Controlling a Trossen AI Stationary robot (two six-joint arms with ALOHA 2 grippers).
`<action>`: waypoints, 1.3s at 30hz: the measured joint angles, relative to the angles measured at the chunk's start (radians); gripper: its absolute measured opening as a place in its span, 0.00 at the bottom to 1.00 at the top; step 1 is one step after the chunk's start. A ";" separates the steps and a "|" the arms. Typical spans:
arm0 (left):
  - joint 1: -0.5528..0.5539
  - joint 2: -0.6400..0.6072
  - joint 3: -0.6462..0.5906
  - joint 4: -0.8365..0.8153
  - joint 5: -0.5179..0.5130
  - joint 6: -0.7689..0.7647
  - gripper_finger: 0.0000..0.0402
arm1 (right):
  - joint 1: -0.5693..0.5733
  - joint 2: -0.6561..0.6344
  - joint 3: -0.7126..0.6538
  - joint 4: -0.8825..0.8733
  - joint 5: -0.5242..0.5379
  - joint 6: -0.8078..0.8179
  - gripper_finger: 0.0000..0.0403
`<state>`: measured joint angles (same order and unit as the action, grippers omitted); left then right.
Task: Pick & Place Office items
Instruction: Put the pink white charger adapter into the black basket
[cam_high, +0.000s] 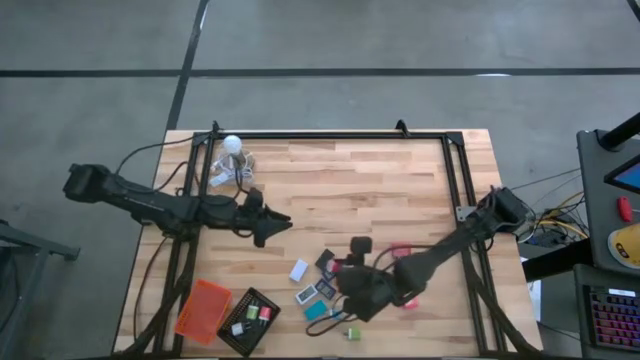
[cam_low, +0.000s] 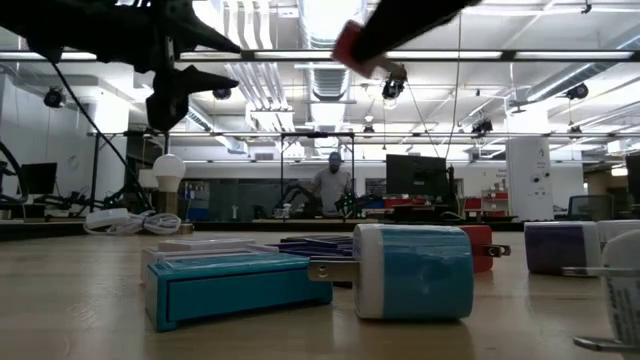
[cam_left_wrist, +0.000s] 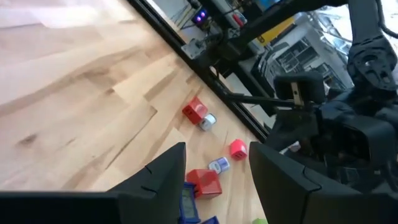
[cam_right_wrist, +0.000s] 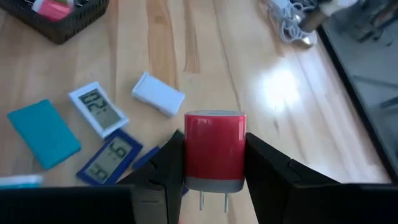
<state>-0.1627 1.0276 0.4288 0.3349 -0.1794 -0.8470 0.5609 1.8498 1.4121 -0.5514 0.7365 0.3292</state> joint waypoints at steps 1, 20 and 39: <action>0.000 0.009 0.004 -0.001 0.013 -0.004 0.46 | -0.008 0.012 0.014 -0.004 0.000 -0.016 0.31; -0.001 0.153 0.076 0.108 0.069 -0.021 0.46 | -0.093 0.018 0.074 0.036 0.026 -0.138 0.36; -0.001 0.329 0.198 0.107 0.138 0.002 0.46 | -0.172 0.018 0.072 0.062 0.025 -0.201 0.34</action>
<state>-0.1638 1.3566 0.6271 0.4414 -0.0409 -0.8448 0.3889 1.8679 1.4845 -0.4889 0.7612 0.1284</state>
